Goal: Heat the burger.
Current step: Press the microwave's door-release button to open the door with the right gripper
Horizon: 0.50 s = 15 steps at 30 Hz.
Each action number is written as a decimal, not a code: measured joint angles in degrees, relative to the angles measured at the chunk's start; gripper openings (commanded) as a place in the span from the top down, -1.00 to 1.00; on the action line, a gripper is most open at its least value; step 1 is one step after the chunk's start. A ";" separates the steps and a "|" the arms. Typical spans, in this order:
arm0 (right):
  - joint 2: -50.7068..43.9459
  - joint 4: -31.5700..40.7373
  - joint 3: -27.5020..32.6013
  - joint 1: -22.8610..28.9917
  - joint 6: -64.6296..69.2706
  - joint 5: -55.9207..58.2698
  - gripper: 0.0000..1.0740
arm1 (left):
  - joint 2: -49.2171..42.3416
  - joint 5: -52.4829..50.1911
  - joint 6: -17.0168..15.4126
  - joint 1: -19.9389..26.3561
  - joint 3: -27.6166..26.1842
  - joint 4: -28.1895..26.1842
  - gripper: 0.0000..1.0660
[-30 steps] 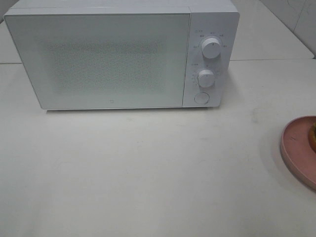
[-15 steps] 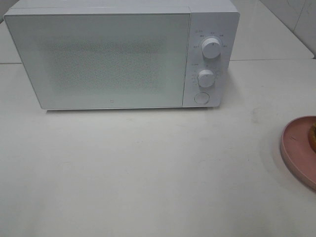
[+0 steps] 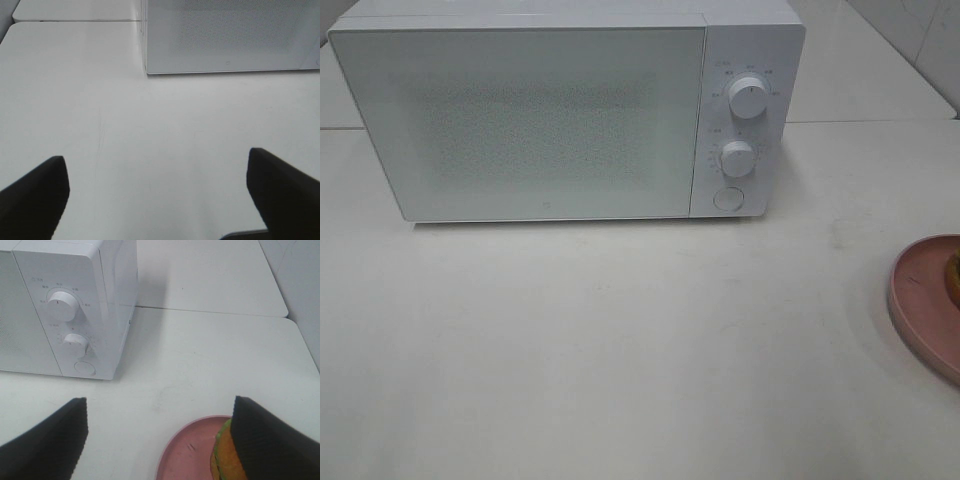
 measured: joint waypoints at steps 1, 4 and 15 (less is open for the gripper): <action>1.60 0.00 0.00 0.00 0.00 -2.01 -0.42 | 0.00 0.00 0.00 0.00 0.00 0.00 -0.66; 2.46 0.00 0.00 0.00 0.00 -3.50 -0.42 | 0.00 0.00 0.00 0.00 0.00 0.00 -0.66; 12.72 -0.52 0.00 0.00 -0.29 -17.93 -0.42 | 0.00 0.00 0.00 0.00 0.00 0.00 -0.66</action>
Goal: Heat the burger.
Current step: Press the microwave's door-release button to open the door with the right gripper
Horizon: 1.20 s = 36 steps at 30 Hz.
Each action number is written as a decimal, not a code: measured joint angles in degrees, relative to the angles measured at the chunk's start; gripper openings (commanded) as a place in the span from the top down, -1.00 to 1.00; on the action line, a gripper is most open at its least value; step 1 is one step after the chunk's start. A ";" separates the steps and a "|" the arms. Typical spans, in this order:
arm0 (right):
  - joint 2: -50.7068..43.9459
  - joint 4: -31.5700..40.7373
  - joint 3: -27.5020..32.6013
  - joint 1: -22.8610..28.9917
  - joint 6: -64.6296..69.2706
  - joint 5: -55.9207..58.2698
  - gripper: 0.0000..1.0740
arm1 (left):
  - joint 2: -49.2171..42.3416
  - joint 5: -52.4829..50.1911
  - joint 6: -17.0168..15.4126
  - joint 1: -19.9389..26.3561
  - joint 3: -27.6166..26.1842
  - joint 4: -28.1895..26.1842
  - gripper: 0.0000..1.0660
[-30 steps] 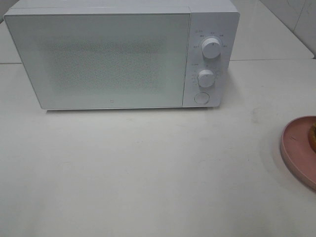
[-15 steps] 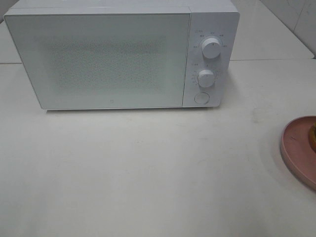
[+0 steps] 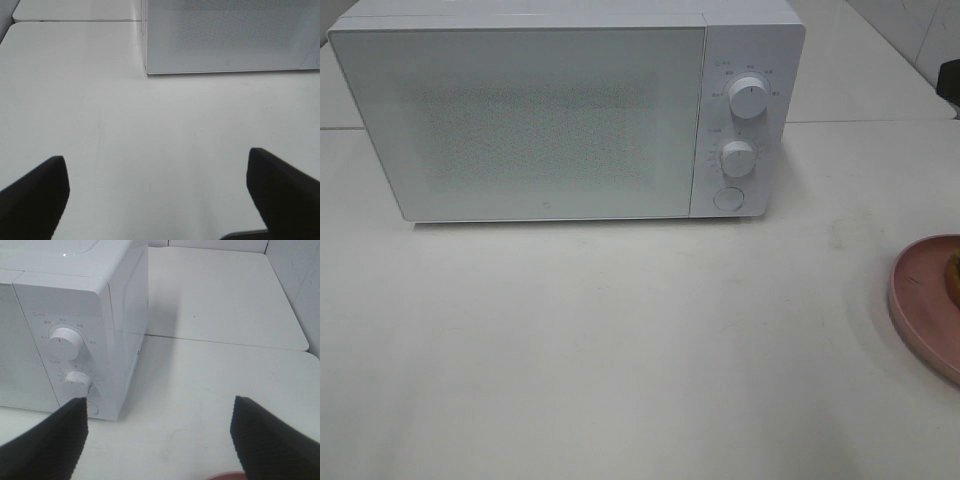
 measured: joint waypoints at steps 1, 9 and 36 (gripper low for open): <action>0.00 0.00 0.00 0.00 0.00 0.00 -0.42 | 0.00 0.00 0.00 0.00 0.00 0.00 -0.66; 5.44 -1.09 2.29 0.00 -0.11 -12.89 -0.42 | 0.00 0.00 0.00 0.00 0.00 0.00 -0.66; 22.75 19.25 13.81 6.30 -16.62 -46.52 -0.42 | 0.00 0.00 0.00 0.00 0.00 0.06 -0.66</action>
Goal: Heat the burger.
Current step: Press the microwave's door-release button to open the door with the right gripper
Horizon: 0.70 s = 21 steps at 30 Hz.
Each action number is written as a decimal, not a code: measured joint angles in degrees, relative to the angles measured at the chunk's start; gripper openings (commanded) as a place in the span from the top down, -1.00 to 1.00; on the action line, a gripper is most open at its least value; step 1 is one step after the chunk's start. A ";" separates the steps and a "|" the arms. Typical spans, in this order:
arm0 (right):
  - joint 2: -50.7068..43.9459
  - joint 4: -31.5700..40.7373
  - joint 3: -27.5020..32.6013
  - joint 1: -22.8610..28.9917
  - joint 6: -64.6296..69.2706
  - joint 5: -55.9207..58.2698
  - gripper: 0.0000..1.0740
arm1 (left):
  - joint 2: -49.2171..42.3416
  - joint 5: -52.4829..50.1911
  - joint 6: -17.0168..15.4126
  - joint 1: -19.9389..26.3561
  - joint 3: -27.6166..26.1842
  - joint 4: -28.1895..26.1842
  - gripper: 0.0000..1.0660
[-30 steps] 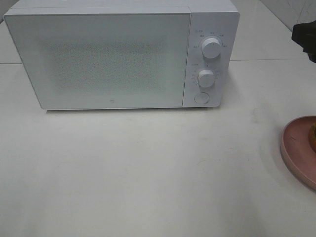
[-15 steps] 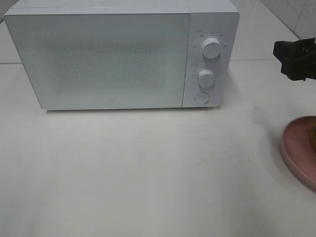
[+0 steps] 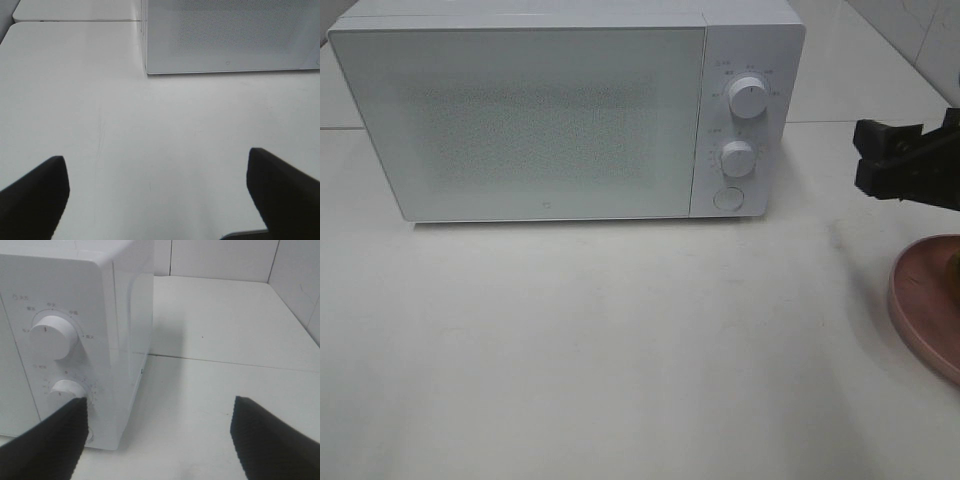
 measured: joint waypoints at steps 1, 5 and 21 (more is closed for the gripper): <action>1.60 2.81 0.34 2.52 -1.03 -1.72 -0.42 | 0.00 0.00 0.00 0.00 0.00 0.00 -0.66; 3.61 6.13 0.52 5.96 -2.75 -4.07 -0.42 | 0.00 0.00 0.00 0.00 0.00 0.00 -0.66; 12.89 25.55 0.52 24.12 -6.47 -15.76 -0.42 | 0.00 0.00 0.00 0.00 0.00 0.00 -0.66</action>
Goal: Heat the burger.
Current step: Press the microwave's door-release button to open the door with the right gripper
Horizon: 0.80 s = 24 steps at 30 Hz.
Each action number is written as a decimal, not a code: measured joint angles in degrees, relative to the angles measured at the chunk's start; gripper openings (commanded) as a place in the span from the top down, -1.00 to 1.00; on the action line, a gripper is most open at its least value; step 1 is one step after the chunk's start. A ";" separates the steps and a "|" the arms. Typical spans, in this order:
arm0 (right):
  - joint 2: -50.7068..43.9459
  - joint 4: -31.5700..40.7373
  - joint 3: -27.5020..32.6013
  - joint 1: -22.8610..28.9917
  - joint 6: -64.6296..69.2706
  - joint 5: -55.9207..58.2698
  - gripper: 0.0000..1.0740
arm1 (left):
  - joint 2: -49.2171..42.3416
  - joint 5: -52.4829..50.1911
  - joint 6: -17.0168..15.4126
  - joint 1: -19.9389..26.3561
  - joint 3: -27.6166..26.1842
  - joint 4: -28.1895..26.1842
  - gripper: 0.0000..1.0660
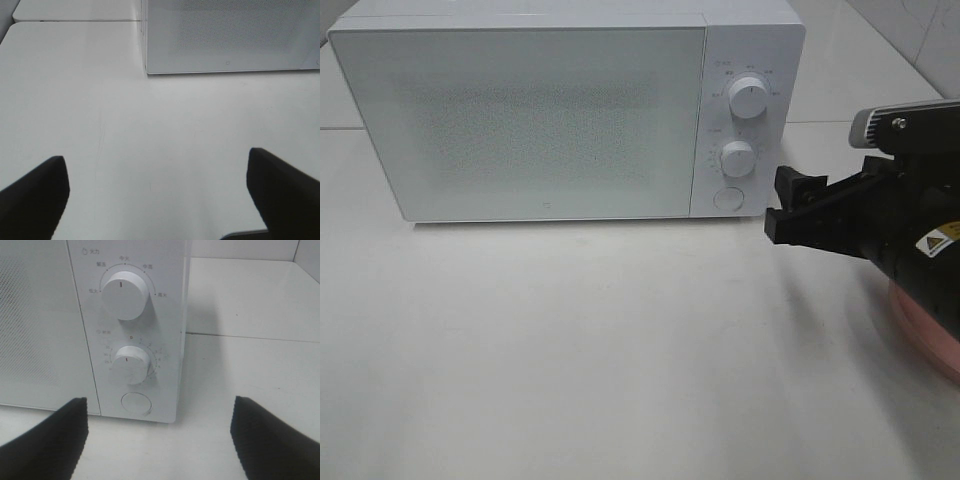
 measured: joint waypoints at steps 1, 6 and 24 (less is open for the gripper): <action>1.09 1.60 0.00 1.72 0.00 -1.03 -0.42 | 0.00 0.00 0.00 0.00 0.00 0.00 -0.66; 3.44 5.39 -0.06 5.84 0.00 -3.21 -0.42 | 0.00 0.00 0.00 0.00 0.00 0.00 -0.66; 5.39 11.17 -1.20 11.17 1.72 -5.16 -0.35 | 0.00 0.00 0.00 0.00 0.00 0.00 -0.66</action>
